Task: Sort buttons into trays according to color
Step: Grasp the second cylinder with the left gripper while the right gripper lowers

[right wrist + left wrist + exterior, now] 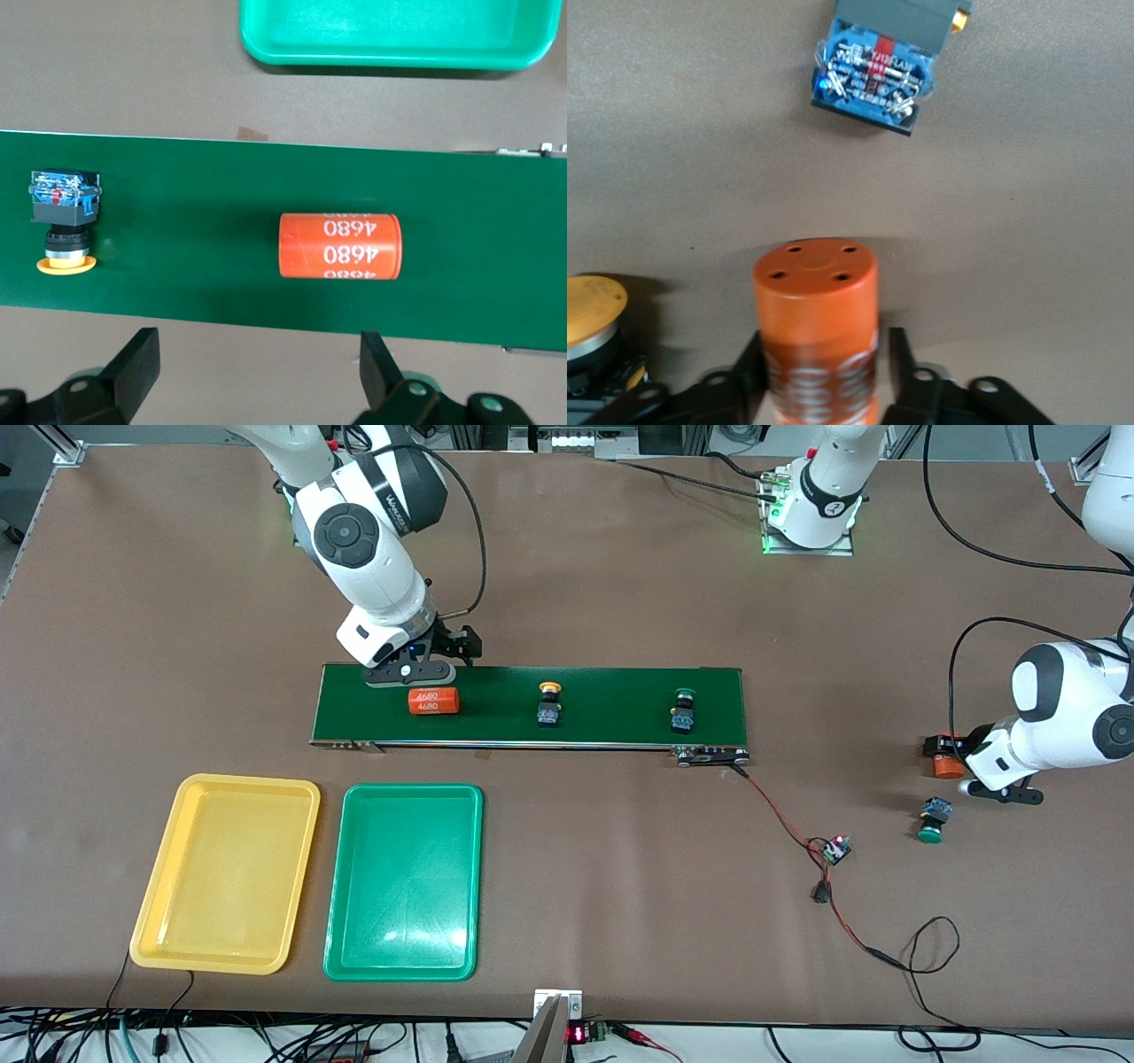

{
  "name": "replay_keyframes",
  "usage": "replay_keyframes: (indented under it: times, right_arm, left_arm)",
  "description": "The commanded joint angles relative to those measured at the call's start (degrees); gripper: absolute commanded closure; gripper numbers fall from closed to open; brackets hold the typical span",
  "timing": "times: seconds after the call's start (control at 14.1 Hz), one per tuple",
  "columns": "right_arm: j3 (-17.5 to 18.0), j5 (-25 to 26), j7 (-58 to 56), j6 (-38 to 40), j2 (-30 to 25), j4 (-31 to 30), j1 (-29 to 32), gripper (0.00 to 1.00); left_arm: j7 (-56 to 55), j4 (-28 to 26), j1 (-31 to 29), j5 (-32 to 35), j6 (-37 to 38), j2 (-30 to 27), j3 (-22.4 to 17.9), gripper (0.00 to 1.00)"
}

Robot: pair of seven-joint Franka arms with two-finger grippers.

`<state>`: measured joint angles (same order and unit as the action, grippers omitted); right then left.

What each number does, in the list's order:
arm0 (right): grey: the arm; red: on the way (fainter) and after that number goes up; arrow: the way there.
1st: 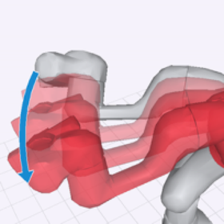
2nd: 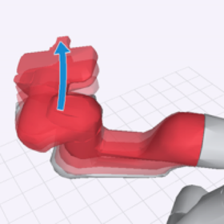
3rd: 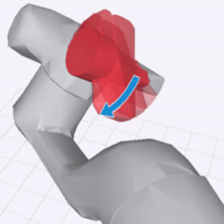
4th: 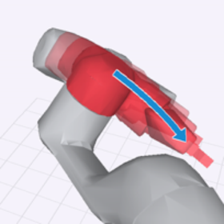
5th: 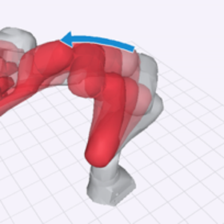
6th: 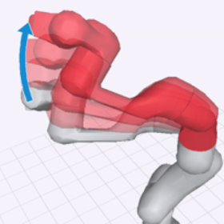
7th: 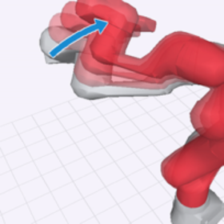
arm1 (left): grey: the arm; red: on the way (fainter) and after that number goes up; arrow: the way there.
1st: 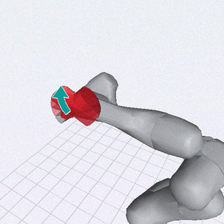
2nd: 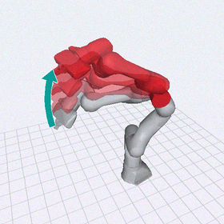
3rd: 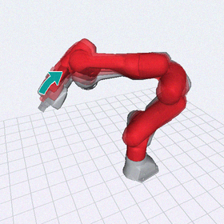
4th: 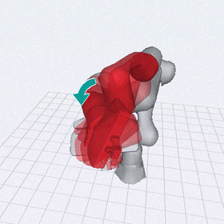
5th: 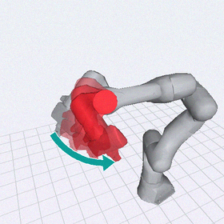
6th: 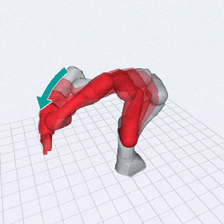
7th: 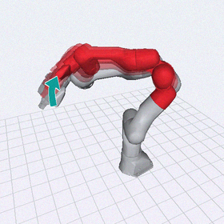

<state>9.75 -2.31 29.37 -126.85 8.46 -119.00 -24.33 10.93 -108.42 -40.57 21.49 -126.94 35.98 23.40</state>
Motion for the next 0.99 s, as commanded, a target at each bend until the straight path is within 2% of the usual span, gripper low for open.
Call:
replay_keyframes:
  times: [0.0,0.21,0.49,0.71,0.92]
  right_arm:
    - [-0.6,2.4,2.6,0.3,4.4,4.8,-2.7,0.0]
    - [-1.0,2.4,4.9,-0.1,7.7,8.0,-4.5,0.0]
    - [-5.0,2.4,6.9,-0.1,12.9,13.2,-9.3,0.0]
    - [-5.8,2.4,7.0,-0.2,15.2,15.3,-10.1,0.0]
    - [-5.9,2.3,7.0,-1.6,16.5,15.6,-10.7,0.0]
  left_arm:
    - [0.6,0.4,0.2,1.3,0.8,-1.8,0.7,1.0]
    - [-0.3,0.4,2.9,1.1,5.9,-7.6,1.3,1.0]
    - [-2.0,0.3,7.3,-0.1,13.4,-15.1,3.4,1.0]
    - [-1.3,-1.0,10.7,-4.0,13.8,-17.1,4.0,1.0]
    - [9.1,-2.8,12.0,-4.2,13.9,-17.3,8.3,1.0]
